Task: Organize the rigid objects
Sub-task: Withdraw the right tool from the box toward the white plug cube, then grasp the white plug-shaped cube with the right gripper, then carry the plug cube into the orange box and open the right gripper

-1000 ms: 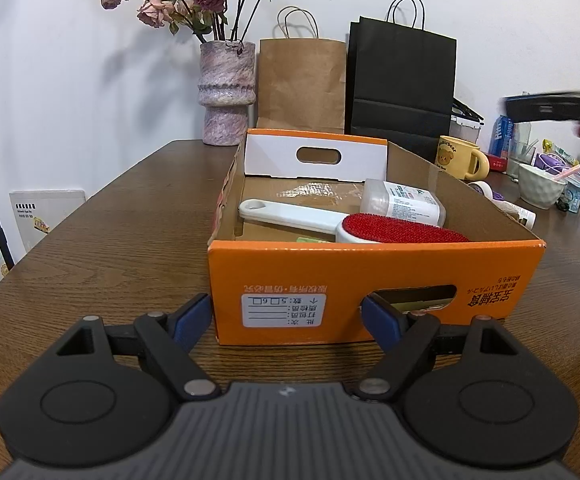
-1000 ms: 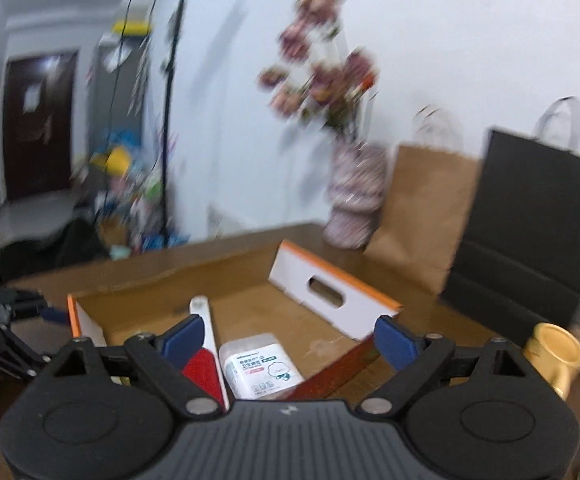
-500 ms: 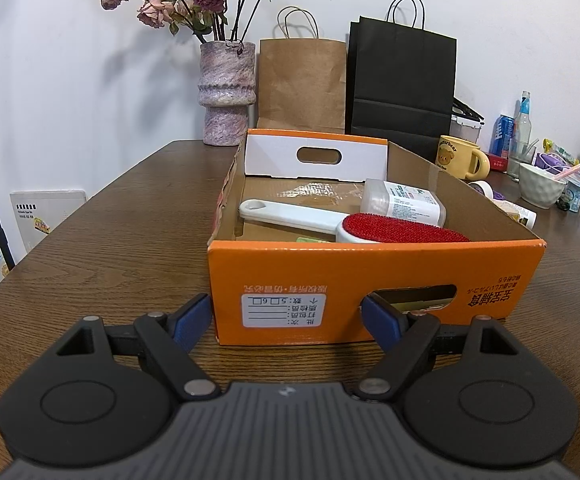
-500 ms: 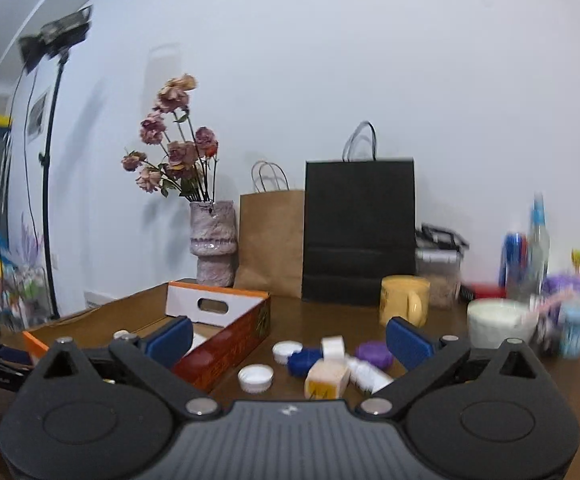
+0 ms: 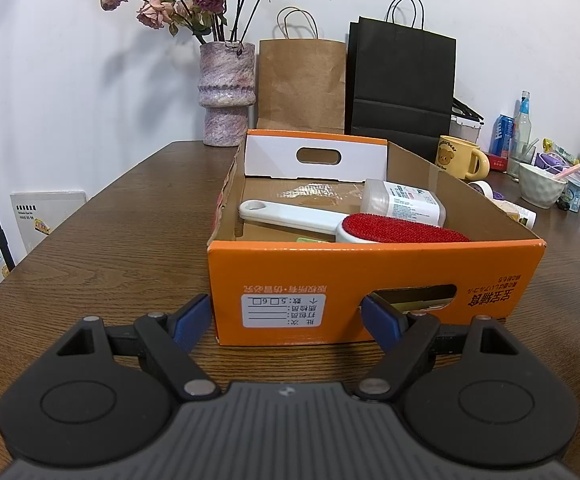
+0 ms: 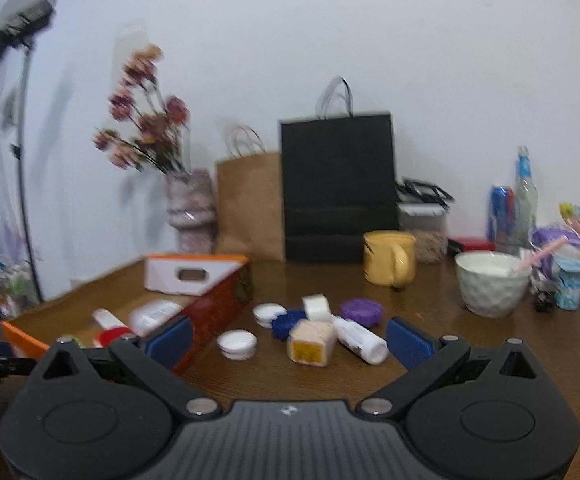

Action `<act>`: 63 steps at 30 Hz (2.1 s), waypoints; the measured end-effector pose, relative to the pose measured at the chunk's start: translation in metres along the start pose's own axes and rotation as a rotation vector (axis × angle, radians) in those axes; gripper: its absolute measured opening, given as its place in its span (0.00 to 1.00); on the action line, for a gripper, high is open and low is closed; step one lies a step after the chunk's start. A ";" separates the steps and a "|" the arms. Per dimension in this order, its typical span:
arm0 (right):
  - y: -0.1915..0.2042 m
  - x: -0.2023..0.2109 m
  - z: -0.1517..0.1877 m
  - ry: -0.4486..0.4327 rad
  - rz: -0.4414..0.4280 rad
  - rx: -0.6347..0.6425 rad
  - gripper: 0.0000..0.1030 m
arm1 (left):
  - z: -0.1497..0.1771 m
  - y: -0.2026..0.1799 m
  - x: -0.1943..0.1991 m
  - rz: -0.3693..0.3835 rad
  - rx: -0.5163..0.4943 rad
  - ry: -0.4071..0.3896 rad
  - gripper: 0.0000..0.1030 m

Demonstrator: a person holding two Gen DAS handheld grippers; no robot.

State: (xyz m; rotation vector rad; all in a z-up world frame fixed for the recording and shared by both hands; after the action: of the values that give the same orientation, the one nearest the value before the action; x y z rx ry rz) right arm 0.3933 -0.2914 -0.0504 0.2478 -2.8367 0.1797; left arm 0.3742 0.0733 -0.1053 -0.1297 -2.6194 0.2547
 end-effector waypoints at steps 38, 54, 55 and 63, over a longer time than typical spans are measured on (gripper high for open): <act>0.000 -0.123 0.011 0.249 -0.050 0.056 0.39 | 0.000 0.000 0.000 -0.001 0.000 -0.001 0.80; 0.047 -0.018 -0.015 0.090 -0.170 0.102 0.38 | 0.000 0.001 0.001 0.004 -0.004 0.000 0.80; 0.050 -0.015 -0.017 0.084 -0.176 0.107 0.38 | 0.000 0.001 0.001 0.005 -0.006 0.000 0.81; 0.063 0.010 -0.035 0.040 -0.213 0.146 0.38 | -0.009 0.004 0.025 0.012 -0.006 0.030 0.87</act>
State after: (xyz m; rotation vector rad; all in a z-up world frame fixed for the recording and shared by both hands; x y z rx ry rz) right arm 0.3819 -0.2259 -0.0205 0.5673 -2.7366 0.3414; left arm 0.3573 0.0820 -0.0862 -0.1495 -2.5908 0.2475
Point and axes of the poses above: each gripper's, at about its wrist camera, not at the fingertips, and x roughly against the way its jaws point, y to its left, z to its underside, the point moved 7 cm from there along -x, roughly the way its jaws point, and after that the axes turned 10 degrees about x, right-handed, at the moved point
